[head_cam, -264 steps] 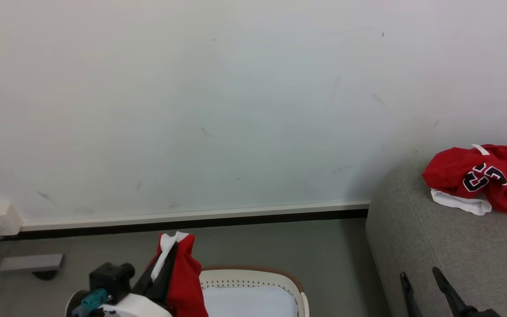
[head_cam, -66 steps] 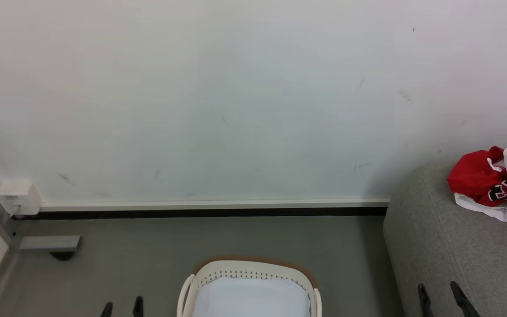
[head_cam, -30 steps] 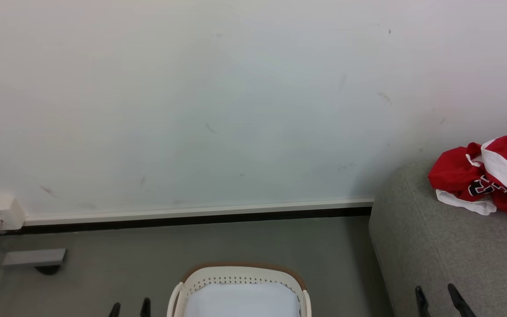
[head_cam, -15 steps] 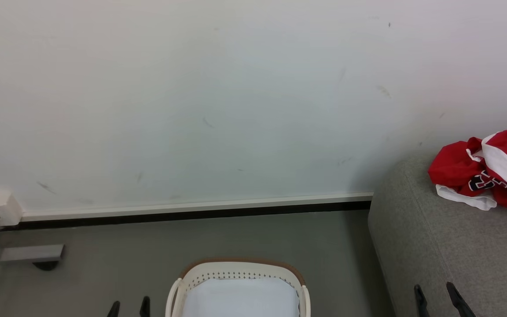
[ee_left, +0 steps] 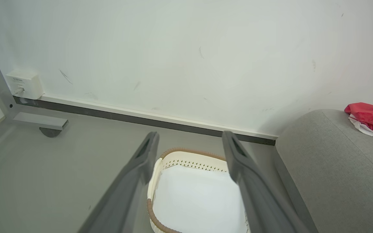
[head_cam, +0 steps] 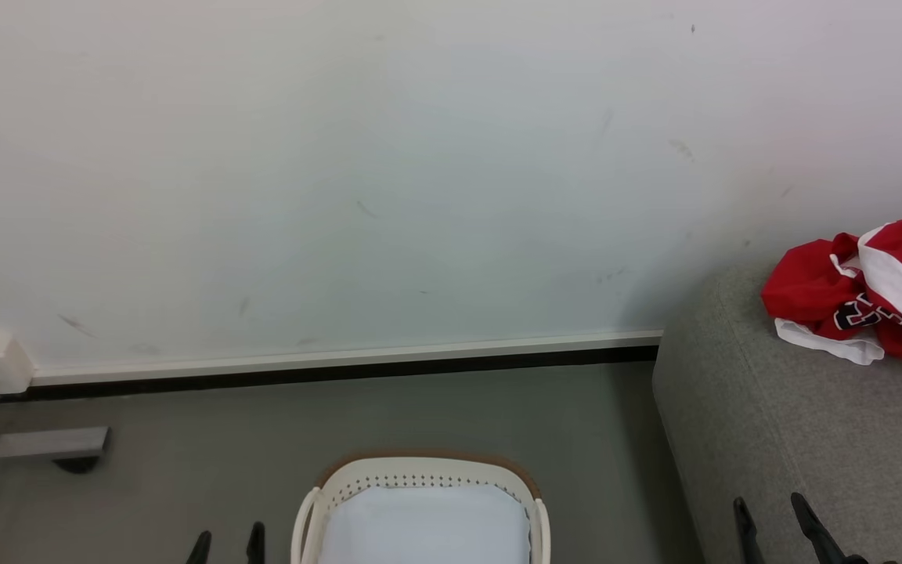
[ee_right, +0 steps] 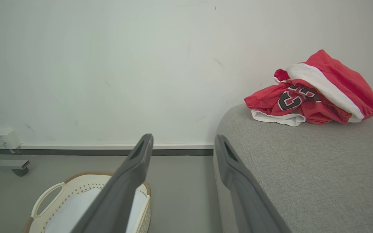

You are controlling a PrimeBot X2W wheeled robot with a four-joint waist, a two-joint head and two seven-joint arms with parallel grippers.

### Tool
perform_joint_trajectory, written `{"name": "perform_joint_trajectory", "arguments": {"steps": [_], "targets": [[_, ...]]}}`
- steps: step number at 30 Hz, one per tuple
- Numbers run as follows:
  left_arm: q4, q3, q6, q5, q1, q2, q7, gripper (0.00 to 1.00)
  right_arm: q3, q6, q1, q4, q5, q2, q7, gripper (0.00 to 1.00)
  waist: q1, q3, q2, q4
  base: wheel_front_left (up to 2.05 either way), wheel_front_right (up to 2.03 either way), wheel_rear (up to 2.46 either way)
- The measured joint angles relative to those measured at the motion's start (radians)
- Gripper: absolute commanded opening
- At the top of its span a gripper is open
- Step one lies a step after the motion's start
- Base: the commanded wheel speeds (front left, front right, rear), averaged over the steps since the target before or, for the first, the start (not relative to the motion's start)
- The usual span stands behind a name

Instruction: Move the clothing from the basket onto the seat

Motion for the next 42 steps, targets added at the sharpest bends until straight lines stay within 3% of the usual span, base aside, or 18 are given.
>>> {"name": "perform_joint_trajectory", "arguments": {"steps": [5,6,12,23,42], "targets": [[0.0,-0.012,0.0,-0.008,-0.004,0.003,0.0,1.0,0.0,0.0,-0.002,0.003,0.0,0.0,0.0,1.0,0.0,0.002,0.0,-0.003,0.0,0.0,0.0],[0.001,-0.012,0.0,-0.008,-0.004,0.002,0.0,0.0,0.0,0.0,0.0,0.006,0.0,0.0,0.0,0.0,0.0,0.002,0.0,-0.004,0.0,0.0,0.0],[0.044,-0.012,0.0,-0.022,0.024,-0.013,0.011,0.0,-0.001,0.0,0.028,0.047,0.015,0.007,0.016,0.0,0.0,0.004,0.0,-0.004,0.0,0.0,0.0],[0.012,0.005,0.0,-0.231,0.011,-0.016,0.07,0.0,-0.021,0.0,0.019,0.035,0.243,0.008,0.071,0.0,0.0,0.011,0.0,0.001,0.0,0.0,0.0],[-0.04,0.032,0.0,-0.503,-0.019,-0.018,0.144,0.0,-0.053,0.0,-0.022,0.009,0.542,0.008,0.15,0.0,0.0,0.023,0.0,0.007,0.0,0.0,0.0]]}}
